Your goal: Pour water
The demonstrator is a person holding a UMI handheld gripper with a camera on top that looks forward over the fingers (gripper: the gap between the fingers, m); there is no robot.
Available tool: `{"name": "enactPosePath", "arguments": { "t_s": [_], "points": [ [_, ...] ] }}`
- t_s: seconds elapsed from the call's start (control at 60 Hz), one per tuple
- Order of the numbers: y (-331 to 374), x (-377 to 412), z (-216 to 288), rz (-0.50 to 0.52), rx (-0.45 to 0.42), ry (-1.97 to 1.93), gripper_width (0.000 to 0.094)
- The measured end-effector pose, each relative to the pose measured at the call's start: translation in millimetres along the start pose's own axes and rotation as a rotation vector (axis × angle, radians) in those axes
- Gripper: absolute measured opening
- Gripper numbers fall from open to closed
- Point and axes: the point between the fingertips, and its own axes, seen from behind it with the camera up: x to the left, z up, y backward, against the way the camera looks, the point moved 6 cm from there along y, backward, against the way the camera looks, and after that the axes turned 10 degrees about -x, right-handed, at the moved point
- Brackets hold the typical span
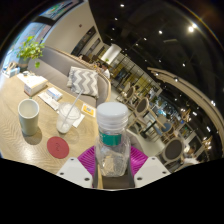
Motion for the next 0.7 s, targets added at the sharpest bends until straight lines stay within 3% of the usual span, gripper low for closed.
{"name": "enactPosePath", "arguments": {
  "t_s": [0.35, 0.7],
  "points": [
    [-11, 55, 114, -0.155, -0.053, 0.832, 0.0412],
    [-26, 117, 107, -0.135, 0.028, 1.370, 0.0411]
  ]
}}
